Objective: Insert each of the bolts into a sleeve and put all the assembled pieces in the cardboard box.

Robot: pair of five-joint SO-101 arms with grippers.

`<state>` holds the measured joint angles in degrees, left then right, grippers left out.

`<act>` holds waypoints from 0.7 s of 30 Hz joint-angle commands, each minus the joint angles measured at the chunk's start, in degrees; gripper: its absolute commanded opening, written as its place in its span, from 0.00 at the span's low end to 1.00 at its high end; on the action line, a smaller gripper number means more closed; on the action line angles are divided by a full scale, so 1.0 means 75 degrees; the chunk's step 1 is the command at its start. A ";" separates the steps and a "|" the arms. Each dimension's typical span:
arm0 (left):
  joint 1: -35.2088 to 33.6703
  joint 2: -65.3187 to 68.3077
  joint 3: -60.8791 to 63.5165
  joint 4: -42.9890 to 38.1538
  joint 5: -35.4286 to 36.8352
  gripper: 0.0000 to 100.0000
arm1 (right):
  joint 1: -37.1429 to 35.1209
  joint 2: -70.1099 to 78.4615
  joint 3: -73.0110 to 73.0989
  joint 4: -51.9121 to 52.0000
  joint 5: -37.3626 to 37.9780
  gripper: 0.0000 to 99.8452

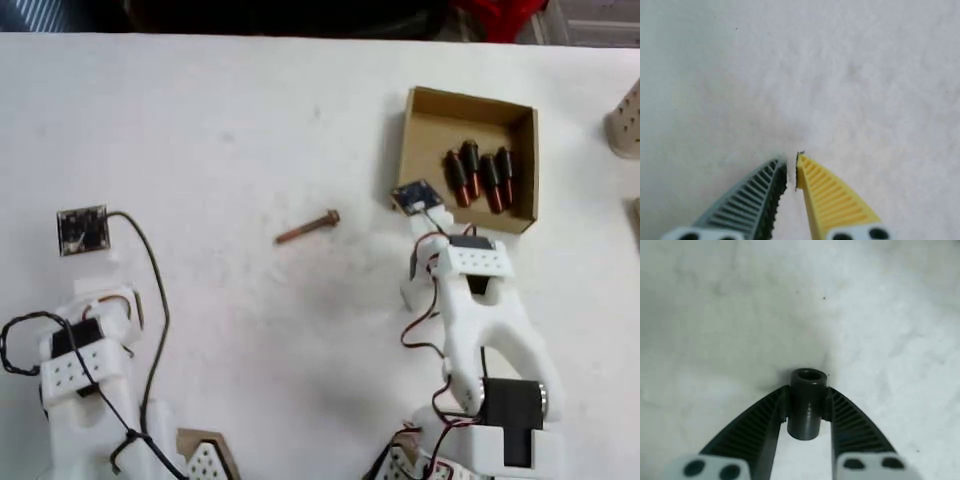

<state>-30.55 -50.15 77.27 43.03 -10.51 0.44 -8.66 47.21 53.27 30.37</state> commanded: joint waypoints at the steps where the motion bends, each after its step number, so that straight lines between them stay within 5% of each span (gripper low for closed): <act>1: 0.0088 -0.0158 -0.0012 -0.0117 -0.0070 0.07 | 0.0041 0.0053 -0.0094 -0.0053 0.0117 0.07; 13: 0.0088 -0.0158 -0.0012 -0.0117 -0.0070 0.07 | -0.0240 0.0064 -0.0082 0.0076 0.0129 0.16; 21: 0.0088 -0.0158 -0.0012 -0.0117 -0.0070 0.07 | -0.0240 0.0064 -0.0082 -0.0053 0.0117 0.03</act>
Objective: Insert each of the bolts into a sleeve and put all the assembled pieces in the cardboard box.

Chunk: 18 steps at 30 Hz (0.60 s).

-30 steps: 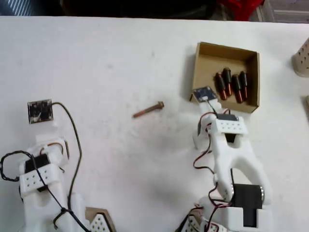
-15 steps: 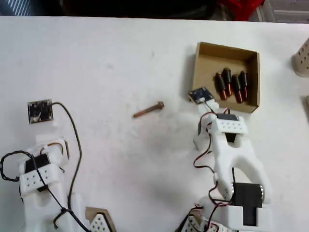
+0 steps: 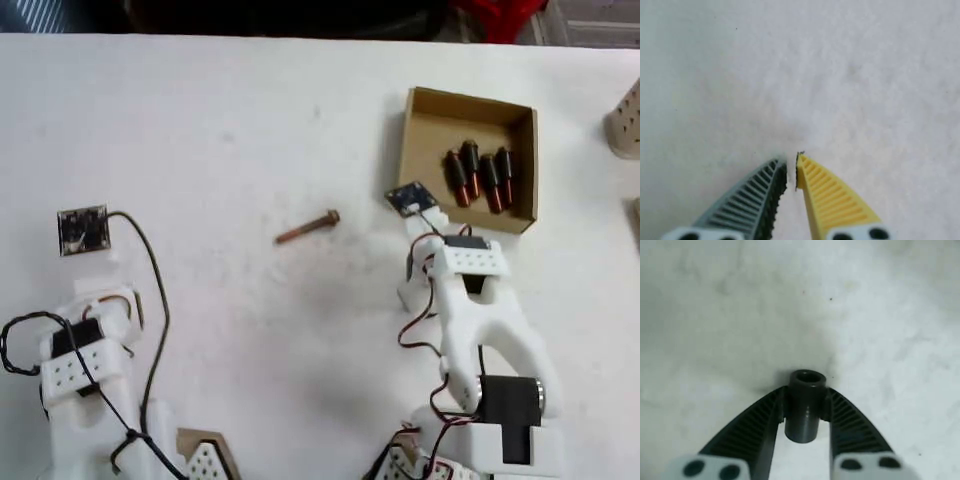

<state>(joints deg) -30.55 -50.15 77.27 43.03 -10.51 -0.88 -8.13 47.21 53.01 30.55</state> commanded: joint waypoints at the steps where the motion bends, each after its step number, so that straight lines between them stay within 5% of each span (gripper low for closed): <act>1: 0.0088 -0.0158 -0.0012 -0.0117 -0.0070 0.07 | -0.0053 -0.0006 -0.0082 -0.0006 0.0094 0.02; 7: 0.0088 -0.0158 0.0000 -0.0164 -0.0070 0.07 | -0.0053 -0.0404 -0.0070 0.0029 -0.0012 0.02; 18: 0.0510 -0.0193 0.0152 -0.0551 0.0246 0.07 | 0.0006 -0.2397 0.1114 -0.0440 -0.1911 0.02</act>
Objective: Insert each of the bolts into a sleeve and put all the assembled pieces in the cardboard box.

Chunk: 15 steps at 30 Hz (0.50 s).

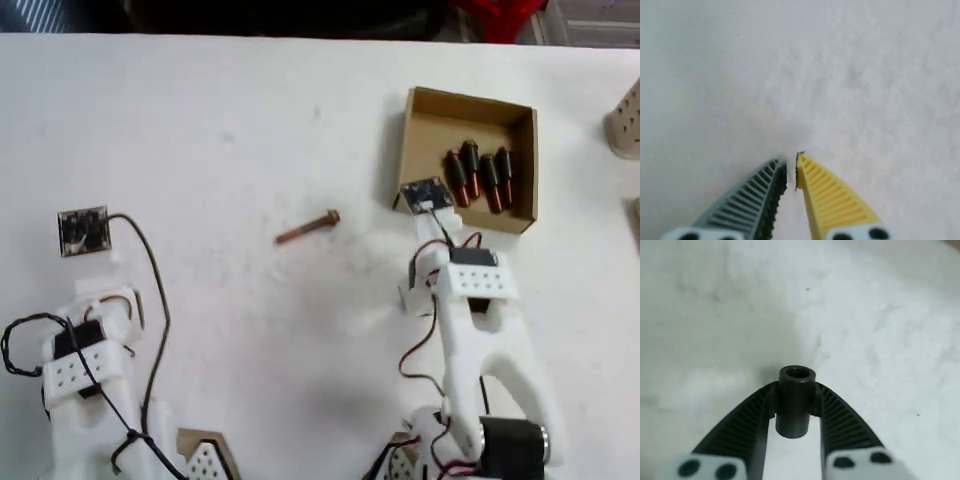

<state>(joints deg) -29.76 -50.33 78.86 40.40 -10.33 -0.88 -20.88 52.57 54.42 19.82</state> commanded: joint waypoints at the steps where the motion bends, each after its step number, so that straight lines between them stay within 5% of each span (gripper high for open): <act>1: 0.0568 -0.0170 -0.0059 -0.0199 0.0363 0.07 | -0.0006 -0.0803 0.0551 -0.0862 -0.0527 0.02; 15: 0.3159 -0.0182 -0.0070 -0.1922 0.0832 0.07 | -0.0533 -0.2444 0.2086 -0.2268 -0.0563 0.02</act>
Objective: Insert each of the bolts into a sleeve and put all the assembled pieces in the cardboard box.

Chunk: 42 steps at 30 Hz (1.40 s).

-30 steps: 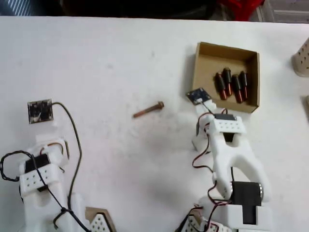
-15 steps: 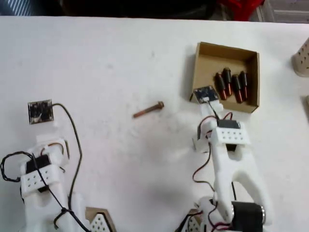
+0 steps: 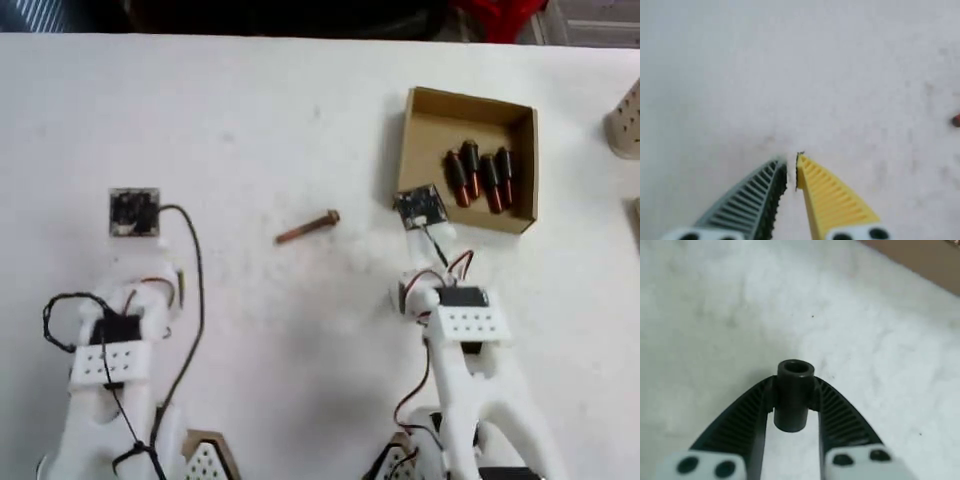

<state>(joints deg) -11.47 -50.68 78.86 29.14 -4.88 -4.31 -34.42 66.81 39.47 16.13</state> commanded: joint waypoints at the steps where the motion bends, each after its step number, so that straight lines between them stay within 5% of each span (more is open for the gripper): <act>1: 0.0990 -0.0135 -0.0082 -0.0551 0.0059 0.07 | -0.0076 -0.0791 0.0293 -0.0346 -0.0070 0.02; 7: 0.2971 -0.0123 -0.0094 -0.1547 -0.0012 0.07 | -0.0064 -0.1858 0.0891 -0.0498 -0.0516 0.02; 10: 0.3663 -0.0076 -0.0234 -0.1852 -0.1032 0.07 | -0.0018 -0.2409 0.1207 -0.0498 -0.0527 0.02; 18: 0.4788 0.0322 -0.1711 -0.1008 -0.1606 0.08 | -0.0018 -0.3452 0.1758 -0.0486 -0.0539 0.02; 24: 0.4718 0.3218 -0.4208 0.0328 -0.1571 0.18 | -0.0018 -0.3546 0.1805 -0.0486 -0.0527 0.02; 30: 0.4507 0.5925 -0.6107 0.0656 -0.1571 0.16 | -0.0018 -0.3534 0.1817 -0.0475 -0.0527 0.02; 42: 0.4284 0.8223 -0.8510 0.1594 -0.1629 0.15 | -0.0041 -0.3534 0.1840 -0.0486 -0.0527 0.02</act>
<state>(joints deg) 22.73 9.27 21.01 40.13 -16.48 -4.31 -59.65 81.14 36.40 12.79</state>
